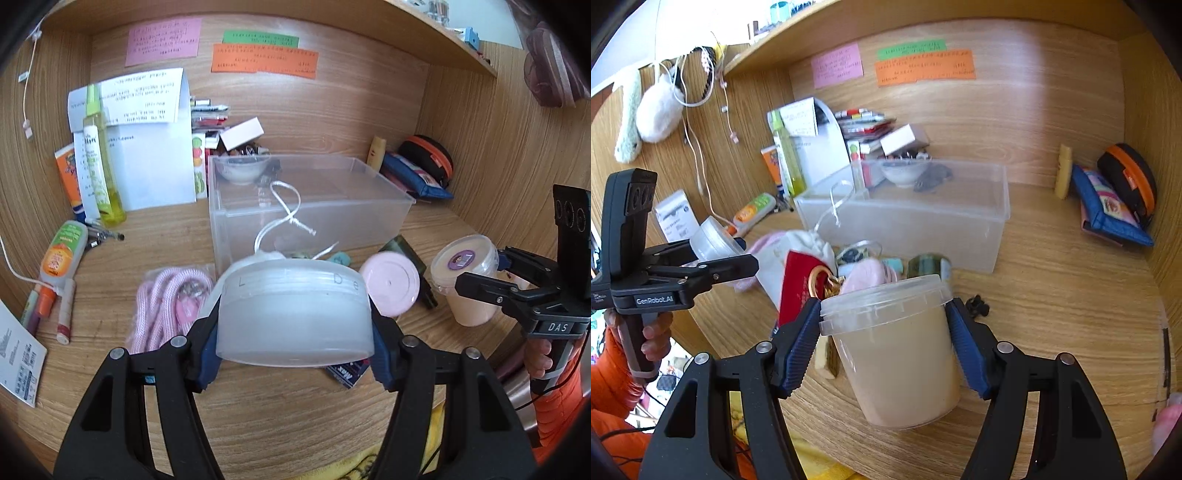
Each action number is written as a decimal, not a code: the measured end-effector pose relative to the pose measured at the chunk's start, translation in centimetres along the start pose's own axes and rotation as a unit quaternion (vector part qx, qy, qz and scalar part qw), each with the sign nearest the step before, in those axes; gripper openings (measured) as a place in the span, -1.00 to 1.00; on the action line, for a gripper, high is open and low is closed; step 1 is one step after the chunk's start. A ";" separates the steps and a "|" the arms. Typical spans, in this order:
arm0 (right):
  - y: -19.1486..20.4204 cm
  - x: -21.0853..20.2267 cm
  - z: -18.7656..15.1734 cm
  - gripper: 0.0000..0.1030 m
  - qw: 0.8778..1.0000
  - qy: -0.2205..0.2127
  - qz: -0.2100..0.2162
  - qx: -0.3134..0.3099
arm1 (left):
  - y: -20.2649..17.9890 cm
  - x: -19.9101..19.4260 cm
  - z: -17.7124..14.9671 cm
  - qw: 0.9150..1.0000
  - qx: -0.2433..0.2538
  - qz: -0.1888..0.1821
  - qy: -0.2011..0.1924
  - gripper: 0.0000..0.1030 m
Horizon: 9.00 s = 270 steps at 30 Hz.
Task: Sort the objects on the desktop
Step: 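Grasp the white round container with the left gripper while the right grasps the cream tub, then carry the white container and cream tub into the clear plastic box with both grippers, then open the left gripper while the right gripper releases the cream tub in the box, then grasp the bagged pink rope with the left gripper while the right grasps the green bottle, then lift the pink rope and green bottle and carry both over the clear box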
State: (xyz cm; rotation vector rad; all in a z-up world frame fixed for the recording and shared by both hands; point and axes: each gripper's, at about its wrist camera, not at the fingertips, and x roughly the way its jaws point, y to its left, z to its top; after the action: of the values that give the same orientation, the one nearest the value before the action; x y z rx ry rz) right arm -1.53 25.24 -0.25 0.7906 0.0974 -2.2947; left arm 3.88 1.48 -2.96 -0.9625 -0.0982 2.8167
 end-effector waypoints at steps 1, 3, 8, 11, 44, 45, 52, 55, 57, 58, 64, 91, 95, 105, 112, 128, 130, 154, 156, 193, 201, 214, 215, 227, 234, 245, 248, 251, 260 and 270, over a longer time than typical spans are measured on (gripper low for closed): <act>0.0 -0.2 0.3 0.26 1.000 -0.004 0.000 -0.001 | 0.0 -0.1 0.3 1.000 0.000 0.003 -0.007 0.25; -0.1 -0.4 0.9 0.26 1.000 -0.011 -0.001 0.000 | -0.2 -0.2 0.8 1.000 0.007 0.014 -0.020 0.25; -0.7 -0.7 2.7 0.26 1.000 -0.023 0.011 0.003 | 0.4 -0.1 2.0 1.000 0.001 0.012 -0.029 0.25; -0.7 -0.9 4.0 0.26 0.999 -0.033 0.007 -0.004 | 1.0 0.2 2.8 0.999 -0.009 0.010 -0.029 0.25; -4.7 10.0 14.2 0.26 0.999 -0.032 -0.002 0.037 | 3.6 10.2 14.4 0.998 -0.046 0.016 -0.032 0.25; -4.8 10.5 14.1 0.26 0.999 -0.027 -0.001 0.040 | 3.7 10.7 14.4 0.998 -0.049 0.014 -0.027 0.25; -5.7 12.8 12.8 0.26 0.999 0.006 -0.030 0.037 | 3.3 14.5 13.3 0.998 -0.057 0.017 0.009 0.25; -5.9 14.1 12.3 0.25 0.998 0.025 -0.041 0.034 | 3.0 15.2 12.9 0.998 -0.051 0.020 0.021 0.25; -5.9 14.8 12.0 0.25 0.998 0.038 -0.050 0.030 | 2.9 15.5 12.6 0.998 -0.048 0.020 0.028 0.25; -5.8 14.9 11.8 0.25 0.997 0.040 -0.052 0.029 | 2.9 15.7 12.5 0.998 -0.048 0.020 0.032 0.25; -5.8 15.0 11.5 0.25 0.996 0.043 -0.075 0.018 | 2.8 16.5 11.9 0.997 -0.041 0.039 0.048 0.25; -7.4 16.1 11.5 0.26 0.993 0.088 -0.047 0.058 | 1.7 15.6 11.5 0.998 0.000 0.061 0.028 0.46; -6.7 14.7 11.9 0.62 0.995 0.052 -0.076 0.036 | 1.8 15.0 11.7 0.998 -0.005 0.058 0.016 0.48; -6.4 12.8 12.7 0.70 0.993 0.006 -0.114 0.017 | 2.5 12.3 12.4 0.998 -0.019 0.058 -0.034 0.75; -6.6 11.7 13.0 0.70 0.992 -0.005 -0.123 0.026 | 4.6 10.9 12.2 0.997 -0.065 0.042 -0.020 0.82; -5.1 5.7 8.6 0.73 0.995 -0.020 -0.094 0.005 | 7.7 5.8 6.9 0.995 -0.050 0.087 0.009 0.83; -5.2 5.6 8.0 0.73 0.995 -0.020 -0.094 0.007 | 8.2 5.4 6.1 0.995 -0.050 0.088 0.018 0.83; -5.0 7.2 2.5 0.73 0.996 0.046 -0.073 -0.006 | 10.5 6.5 -0.1 0.989 -0.054 0.079 0.111 0.83; -5.0 7.3 2.3 0.73 0.996 0.049 -0.069 -0.011 | 10.1 6.4 0.1 0.990 -0.053 0.069 0.111 0.83; -4.5 11.2 2.4 -0.08 0.989 0.143 0.002 -0.033 | 9.1 8.5 0.2 0.987 -0.004 0.089 0.134 0.36; -3.8 11.7 1.9 -0.23 0.988 0.143 -0.011 -0.051 | 9.5 8.0 0.1 0.988 -0.010 0.101 0.119 0.13; -5.0 8.7 4.1 -0.25 0.997 0.083 0.004 -0.003 | 10.3 5.6 0.8 0.992 -0.039 0.110 0.055 0.06; -5.1 8.5 4.4 -0.25 0.997 0.078 0.004 -0.001 | 10.2 5.3 0.8 0.992 -0.043 0.108 0.049 0.06; -4.1 6.7 7.7 -0.25 1.000 0.017 0.015 -0.002 | 7.2 3.1 3.0 0.996 -0.031 0.081 -0.001 0.06; -3.8 6.4 10.3 -0.25 1.000 -0.009 0.018 -0.001 | 6.3 3.3 4.4 0.997 -0.037 0.064 -0.018 0.06; -3.0 8.1 13.5 -0.25 1.000 -0.020 0.022 -0.003 | 5.3 3.4 9.4 0.997 -0.020 0.052 -0.062 0.06; -2.7 8.7 14.3 -0.25 1.000 -0.022 0.020 -0.002 | 5.4 4.4 10.8 0.997 -0.026 0.048 -0.060 0.06; -2.6 9.5 15.0 -0.25 1.000 -0.025 0.018 0.005 | 5.3 5.5 11.8 0.997 -0.034 0.038 -0.058 0.06; -2.5 11.8 15.0 -0.25 0.999 -0.031 -0.010 0.029 | 4.4 9.1 12.9 0.996 -0.046 0.047 -0.064 0.06; -2.7 14.9 13.5 -0.25 0.999 0.002 -0.050 0.009 | 2.9 12.9 11.7 0.996 -0.009 0.086 -0.032 0.06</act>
State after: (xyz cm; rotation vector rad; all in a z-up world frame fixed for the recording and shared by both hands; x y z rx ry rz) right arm -18.77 14.64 1.85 0.8155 0.1196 -2.3911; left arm -13.78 0.73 -1.81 -0.9265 -0.0505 3.0102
